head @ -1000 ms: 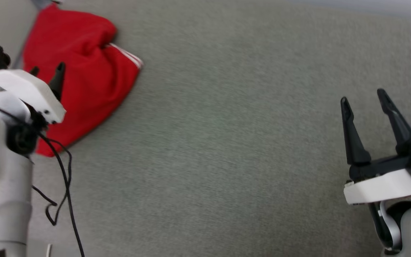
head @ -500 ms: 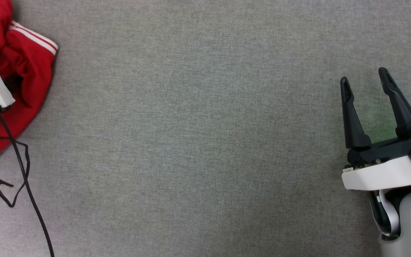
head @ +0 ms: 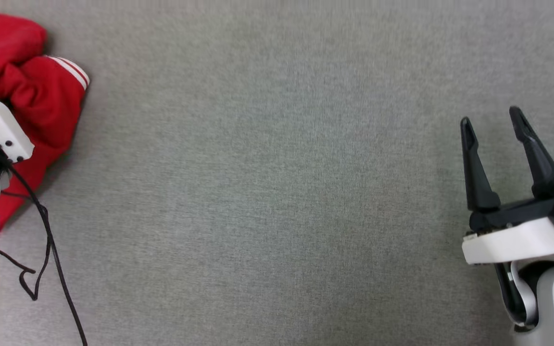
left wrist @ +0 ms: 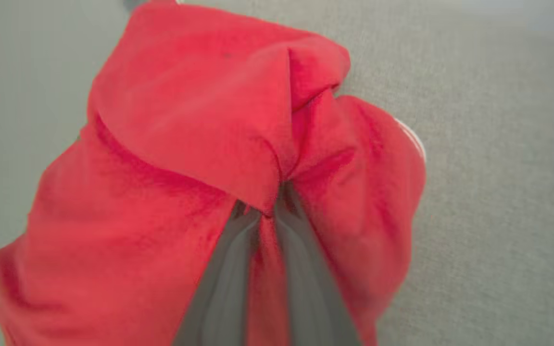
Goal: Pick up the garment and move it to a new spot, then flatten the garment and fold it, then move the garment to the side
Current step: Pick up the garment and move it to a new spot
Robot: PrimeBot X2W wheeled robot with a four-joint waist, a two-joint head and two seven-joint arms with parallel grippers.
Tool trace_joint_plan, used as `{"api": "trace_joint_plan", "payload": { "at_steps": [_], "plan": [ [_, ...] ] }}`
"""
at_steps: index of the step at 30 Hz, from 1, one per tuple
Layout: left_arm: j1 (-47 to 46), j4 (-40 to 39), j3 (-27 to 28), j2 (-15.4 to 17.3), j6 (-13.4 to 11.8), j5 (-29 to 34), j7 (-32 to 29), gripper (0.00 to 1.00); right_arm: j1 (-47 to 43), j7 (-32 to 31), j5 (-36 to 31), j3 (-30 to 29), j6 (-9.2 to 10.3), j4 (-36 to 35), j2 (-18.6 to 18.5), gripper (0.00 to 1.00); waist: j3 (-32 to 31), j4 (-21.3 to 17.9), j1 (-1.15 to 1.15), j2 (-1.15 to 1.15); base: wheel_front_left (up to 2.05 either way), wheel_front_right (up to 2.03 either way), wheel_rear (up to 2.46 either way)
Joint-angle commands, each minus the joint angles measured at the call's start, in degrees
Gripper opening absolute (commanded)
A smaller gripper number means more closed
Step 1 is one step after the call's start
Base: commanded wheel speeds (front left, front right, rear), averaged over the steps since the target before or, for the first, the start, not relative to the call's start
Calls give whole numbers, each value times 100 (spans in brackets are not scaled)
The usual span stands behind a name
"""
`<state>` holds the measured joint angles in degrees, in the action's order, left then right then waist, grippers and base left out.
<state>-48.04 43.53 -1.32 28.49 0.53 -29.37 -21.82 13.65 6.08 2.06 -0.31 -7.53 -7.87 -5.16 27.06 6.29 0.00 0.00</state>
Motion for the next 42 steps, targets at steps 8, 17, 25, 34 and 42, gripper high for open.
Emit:
{"api": "trace_joint_plan", "payload": {
  "at_steps": [8, 17, 25, 34, 42],
  "plan": [
    [419, -241, -24, -523, -32, 99, 1606, 0, -620, 7, 59, -339, 8, 197, 175, 100, -1485, 243, 0, 0, 0, 0, 0],
    [831, -457, -356, -1018, 46, 293, 2428, 0, -1119, -80, 135, -442, 8, 204, 233, 100, -2219, 111, 0, 0, 0, 0, 0],
    [1227, -956, -780, -1508, 253, 289, 2498, 0, -1303, -161, 317, -400, 8, 148, 231, 100, -2417, -465, 0, 0, 0, 0, 0],
    [1868, -1518, -1694, -2235, 599, -97, 1580, 0, -1310, -200, 413, -426, 7, 125, 232, 100, -2214, -1326, 0, 0, 0, 0, 0],
    [2446, -1794, -3189, -2490, 692, -43, 1184, 0, -1269, -48, 573, -466, 7, 218, 234, 100, -1847, -1771, 0, 0, 0, 0, 0]
  ]
}}
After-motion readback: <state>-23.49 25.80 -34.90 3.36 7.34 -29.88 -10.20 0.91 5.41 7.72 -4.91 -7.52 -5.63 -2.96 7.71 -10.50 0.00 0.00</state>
